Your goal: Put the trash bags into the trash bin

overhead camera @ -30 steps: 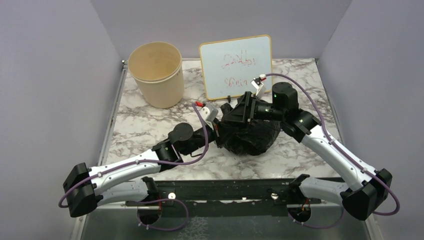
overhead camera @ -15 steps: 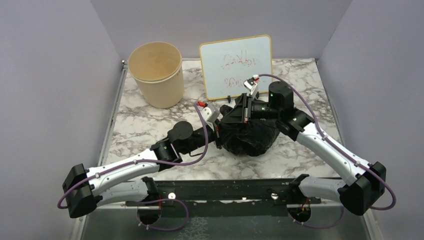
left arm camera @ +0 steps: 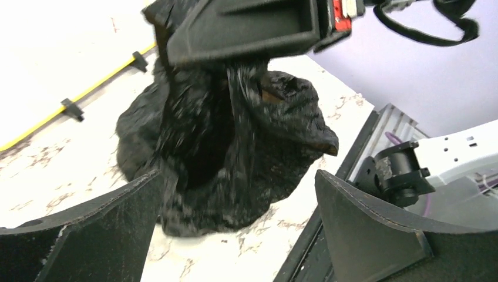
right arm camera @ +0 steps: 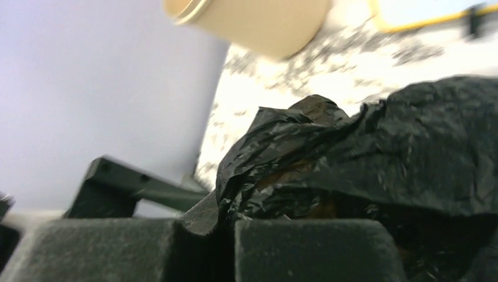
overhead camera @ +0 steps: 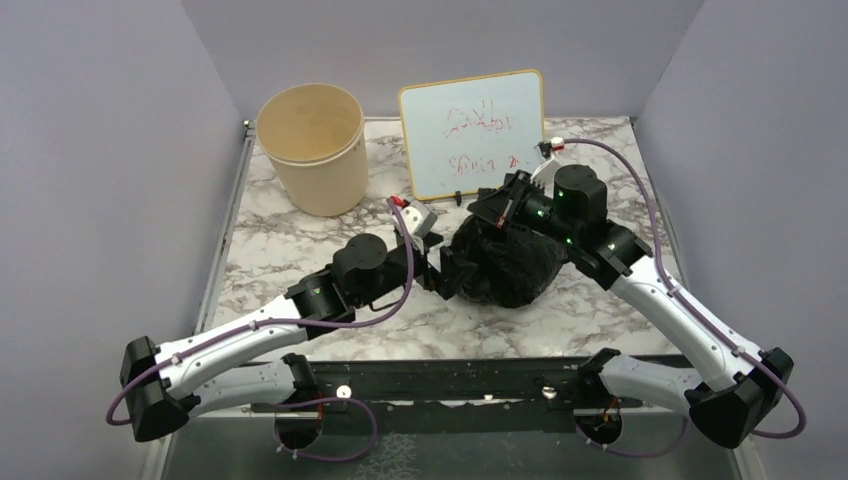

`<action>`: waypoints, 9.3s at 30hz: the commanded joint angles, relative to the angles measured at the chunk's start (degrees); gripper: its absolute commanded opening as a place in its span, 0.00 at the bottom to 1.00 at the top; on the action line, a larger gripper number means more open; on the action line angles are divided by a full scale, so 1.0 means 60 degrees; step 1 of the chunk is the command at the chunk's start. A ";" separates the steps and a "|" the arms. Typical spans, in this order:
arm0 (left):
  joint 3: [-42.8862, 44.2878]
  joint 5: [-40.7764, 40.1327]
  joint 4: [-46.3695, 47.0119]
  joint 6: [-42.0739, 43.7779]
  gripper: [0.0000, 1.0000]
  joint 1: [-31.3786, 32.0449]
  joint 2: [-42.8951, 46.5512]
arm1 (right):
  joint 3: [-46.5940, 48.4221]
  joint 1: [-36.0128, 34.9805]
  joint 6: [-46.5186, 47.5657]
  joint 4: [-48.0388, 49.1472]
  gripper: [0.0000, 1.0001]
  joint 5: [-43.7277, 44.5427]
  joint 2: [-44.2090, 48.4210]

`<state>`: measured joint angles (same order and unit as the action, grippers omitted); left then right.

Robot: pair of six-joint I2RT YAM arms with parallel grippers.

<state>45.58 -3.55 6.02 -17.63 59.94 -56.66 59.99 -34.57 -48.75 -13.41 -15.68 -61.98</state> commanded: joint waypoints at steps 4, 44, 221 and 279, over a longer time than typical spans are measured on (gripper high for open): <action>0.1772 0.0036 -0.3089 0.0193 0.99 -0.2007 0.0461 | 0.1249 -0.0056 0.2399 -0.0918 0.01 0.5128 0.0526; 0.6631 0.0323 -0.5781 -0.1502 0.98 -1.2011 -0.4307 | 0.1797 -0.0054 0.4685 -0.1179 0.03 0.5009 0.1886; 0.3853 -0.2431 0.0241 -0.1529 0.95 0.2319 -0.7223 | 0.2366 0.4692 0.4333 -0.4469 0.01 0.2908 0.0739; 0.6004 -0.2196 -0.1041 0.5068 0.00 0.1311 -0.4661 | 0.3059 0.4692 0.4631 -0.2161 0.01 -0.1949 0.3290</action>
<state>77.78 -15.73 -2.68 6.63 67.53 -88.16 76.03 -6.68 -19.59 -29.28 -23.75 -43.53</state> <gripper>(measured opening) 0.003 0.015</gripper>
